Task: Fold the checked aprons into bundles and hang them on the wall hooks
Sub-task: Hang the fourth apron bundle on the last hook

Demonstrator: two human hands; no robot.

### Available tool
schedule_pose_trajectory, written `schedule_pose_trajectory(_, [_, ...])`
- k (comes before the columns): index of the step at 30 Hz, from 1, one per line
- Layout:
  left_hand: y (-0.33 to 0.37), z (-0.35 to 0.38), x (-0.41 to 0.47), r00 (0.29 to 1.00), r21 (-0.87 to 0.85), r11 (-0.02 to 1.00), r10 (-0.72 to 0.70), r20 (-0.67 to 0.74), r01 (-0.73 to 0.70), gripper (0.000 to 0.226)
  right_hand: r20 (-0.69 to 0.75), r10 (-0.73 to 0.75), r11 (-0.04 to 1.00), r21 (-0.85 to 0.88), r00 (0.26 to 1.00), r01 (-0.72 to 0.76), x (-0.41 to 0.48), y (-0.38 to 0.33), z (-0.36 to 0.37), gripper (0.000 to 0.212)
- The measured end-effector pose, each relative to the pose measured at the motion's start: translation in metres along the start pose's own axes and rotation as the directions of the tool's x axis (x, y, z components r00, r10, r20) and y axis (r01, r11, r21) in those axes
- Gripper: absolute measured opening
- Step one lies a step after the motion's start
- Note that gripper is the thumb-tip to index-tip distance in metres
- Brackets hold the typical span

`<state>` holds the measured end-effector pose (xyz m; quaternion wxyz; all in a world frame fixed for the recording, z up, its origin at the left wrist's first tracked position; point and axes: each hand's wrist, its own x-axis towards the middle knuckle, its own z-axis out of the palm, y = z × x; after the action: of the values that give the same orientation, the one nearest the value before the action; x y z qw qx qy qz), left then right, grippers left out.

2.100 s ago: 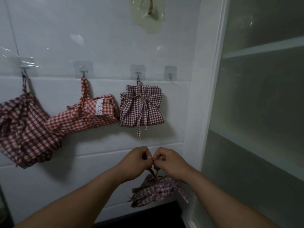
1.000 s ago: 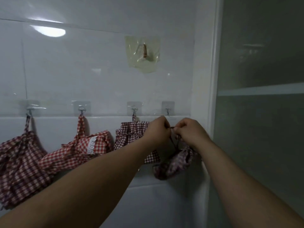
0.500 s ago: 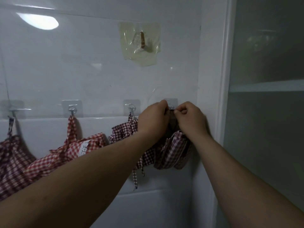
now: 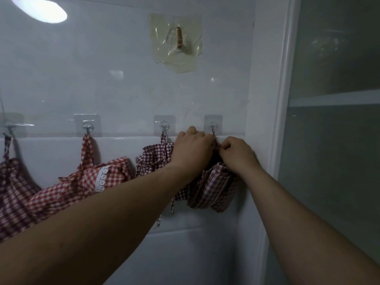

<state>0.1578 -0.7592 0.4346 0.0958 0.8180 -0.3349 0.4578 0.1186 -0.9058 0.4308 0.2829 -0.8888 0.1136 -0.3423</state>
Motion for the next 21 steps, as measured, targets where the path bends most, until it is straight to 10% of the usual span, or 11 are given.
schedule_pose_trajectory(4, [-0.018, 0.0, -0.027, 0.995, -0.035, 0.999, 0.006, -0.095, -0.009, 0.02, -0.22, -0.052, 0.959, 0.261, 0.974, 0.111, -0.034, 0.002, -0.005, 0.024])
schedule_pose_trajectory(8, [-0.038, -0.005, -0.064, 0.986, -0.012, 0.995, 0.101, -0.133, -0.103, 0.027, -0.489, -0.276, 0.906, 0.155, 0.828, 0.393, -0.083, 0.013, 0.006, 0.032])
schedule_pose_trajectory(12, [-0.046, -0.007, -0.081, 0.98, 0.05, 0.979, 0.198, -0.033, -0.196, 0.038, -0.343, -0.407, 0.909, -0.056, 0.847, 0.414, -0.079, 0.005, 0.032, 0.043])
schedule_pose_trajectory(21, [-0.045, -0.028, -0.109, 0.981, 0.035, 0.982, 0.185, 0.054, -0.187, 0.06, -0.3, -0.201, 0.956, -0.266, 0.933, 0.12, -0.043, -0.013, 0.06, 0.044])
